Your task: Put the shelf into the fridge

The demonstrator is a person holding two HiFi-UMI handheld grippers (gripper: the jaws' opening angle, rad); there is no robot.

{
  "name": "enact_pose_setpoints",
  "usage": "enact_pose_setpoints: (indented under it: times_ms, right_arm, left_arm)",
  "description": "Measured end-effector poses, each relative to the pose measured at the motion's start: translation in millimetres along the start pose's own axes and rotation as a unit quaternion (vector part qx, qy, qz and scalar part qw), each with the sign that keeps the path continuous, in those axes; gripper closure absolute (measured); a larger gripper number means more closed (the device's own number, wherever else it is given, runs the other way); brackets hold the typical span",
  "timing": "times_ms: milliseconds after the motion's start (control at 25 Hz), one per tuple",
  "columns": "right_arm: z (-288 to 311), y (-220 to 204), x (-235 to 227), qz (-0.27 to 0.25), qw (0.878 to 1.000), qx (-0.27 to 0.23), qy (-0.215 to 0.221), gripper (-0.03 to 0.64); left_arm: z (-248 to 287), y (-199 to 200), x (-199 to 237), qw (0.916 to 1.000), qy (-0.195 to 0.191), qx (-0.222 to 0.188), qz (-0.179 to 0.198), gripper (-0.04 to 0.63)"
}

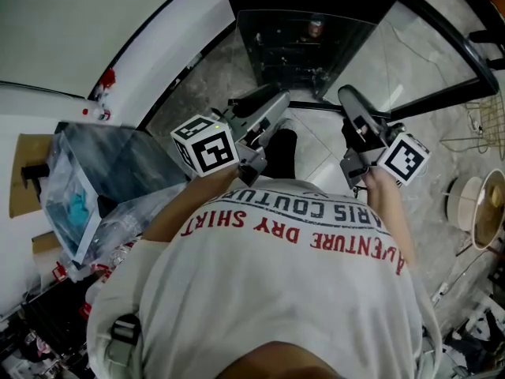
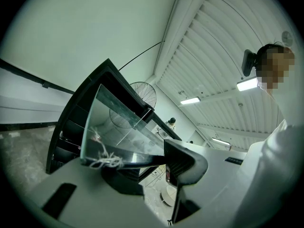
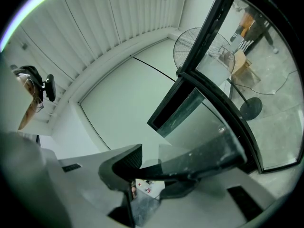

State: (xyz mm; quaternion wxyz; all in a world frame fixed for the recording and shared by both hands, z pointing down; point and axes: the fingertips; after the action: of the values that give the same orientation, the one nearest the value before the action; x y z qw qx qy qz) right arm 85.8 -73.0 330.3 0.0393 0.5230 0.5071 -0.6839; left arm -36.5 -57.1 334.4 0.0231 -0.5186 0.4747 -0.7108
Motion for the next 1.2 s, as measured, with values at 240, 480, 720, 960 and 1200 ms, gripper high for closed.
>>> enact_pose_setpoints:
  times_ms: [240, 480, 720, 960, 1200]
  right_arm:
    - [10, 3, -9, 0.000, 1.000, -0.003, -0.005, 0.500]
    - [10, 3, -12, -0.001, 1.000, -0.008, -0.003, 0.500]
    - [9, 2, -13, 0.005, 1.000, -0.012, -0.005, 0.500]
    - [8, 2, -12, 0.001, 1.000, -0.015, -0.004, 0.500]
    - [18, 5, -20, 0.005, 1.000, -0.007, -0.017, 0.500]
  left_arm:
    - [9, 6, 11, 1.0000, -0.007, 0.005, 0.001, 0.440]
    - [11, 6, 12, 0.9999, -0.009, 0.006, 0.007, 0.440]
    - [11, 5, 13, 0.9999, -0.008, 0.008, 0.008, 0.440]
    - [11, 4, 12, 0.9999, -0.012, 0.007, 0.010, 0.440]
    - [18, 9, 23, 0.9999, -0.009, 0.010, -0.005, 0.440]
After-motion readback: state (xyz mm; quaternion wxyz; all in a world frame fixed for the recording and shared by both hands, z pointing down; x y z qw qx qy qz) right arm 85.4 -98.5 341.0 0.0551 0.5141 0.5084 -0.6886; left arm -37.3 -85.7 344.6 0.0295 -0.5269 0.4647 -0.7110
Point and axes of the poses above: the fingertips, and each gripper's own axes: z forward along the fingers, x to its left, y out of its top, and after that the axes turned 6 degrees about -x, right-handed
